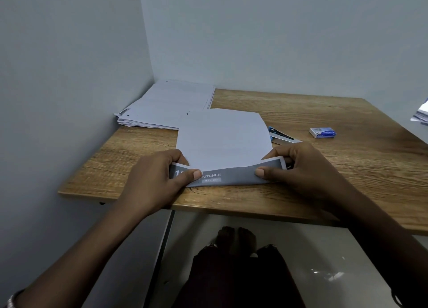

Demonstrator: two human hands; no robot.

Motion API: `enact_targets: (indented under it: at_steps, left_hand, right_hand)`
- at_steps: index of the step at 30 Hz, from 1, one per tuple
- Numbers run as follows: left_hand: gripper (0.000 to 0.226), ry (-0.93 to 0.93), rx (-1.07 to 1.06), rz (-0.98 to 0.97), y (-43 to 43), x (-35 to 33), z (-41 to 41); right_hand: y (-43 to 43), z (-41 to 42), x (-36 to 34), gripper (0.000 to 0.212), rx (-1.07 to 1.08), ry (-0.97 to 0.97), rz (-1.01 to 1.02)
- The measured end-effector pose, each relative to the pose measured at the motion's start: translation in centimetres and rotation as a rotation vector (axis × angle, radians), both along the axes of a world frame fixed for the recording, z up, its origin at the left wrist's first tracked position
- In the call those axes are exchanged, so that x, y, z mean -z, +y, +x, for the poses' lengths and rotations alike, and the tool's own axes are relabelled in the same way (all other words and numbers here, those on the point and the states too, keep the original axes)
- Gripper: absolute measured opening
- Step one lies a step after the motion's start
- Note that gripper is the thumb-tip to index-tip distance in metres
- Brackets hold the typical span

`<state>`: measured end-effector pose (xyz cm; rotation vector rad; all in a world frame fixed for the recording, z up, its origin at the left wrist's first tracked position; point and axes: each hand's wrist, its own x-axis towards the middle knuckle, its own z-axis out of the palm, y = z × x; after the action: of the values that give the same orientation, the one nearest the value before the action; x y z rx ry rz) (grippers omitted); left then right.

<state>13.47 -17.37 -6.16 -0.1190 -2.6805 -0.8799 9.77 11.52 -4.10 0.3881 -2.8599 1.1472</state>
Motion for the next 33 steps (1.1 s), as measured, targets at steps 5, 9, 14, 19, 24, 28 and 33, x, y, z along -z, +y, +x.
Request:
enact_targets:
  at_steps: [5, 9, 14, 19, 24, 28, 33]
  left_hand:
    - [0.027, 0.056, -0.019, -0.020, 0.1, 0.4, 0.2]
    - [0.036, 0.028, 0.024, 0.083, -0.5, 0.2, 0.4]
    - [0.035, -0.076, 0.099, 0.132, -1.8, -0.3, 0.3]
    - [0.025, -0.029, 0.063, 0.061, -1.2, -0.3, 0.2]
    - [0.034, 0.041, 0.020, -0.035, -0.4, -0.1, 0.3]
    - [0.037, 0.095, -0.041, -0.075, 0.0, 0.3, 0.4]
    - [0.026, 0.218, -0.054, -0.174, 0.5, 0.4, 0.8]
  right_hand:
    - [0.1, 0.8, 0.8, 0.022, 0.080, 0.101, -0.006]
    - [0.3, 1.1, 1.2, 0.025, 0.114, 0.141, -0.025]
    - [0.0, 0.9, 1.0, 0.025, 0.145, 0.181, 0.028]
    - [-0.4, 0.5, 1.1, 0.025, 0.173, 0.198, 0.086]
    - [-0.8, 0.3, 1.1, 0.025, 0.195, 0.209, 0.129]
    - [-1.0, 0.4, 1.2, 0.022, 0.211, 0.229, 0.136]
    - [-1.0, 0.9, 0.9, 0.018, 0.196, 0.213, 0.136]
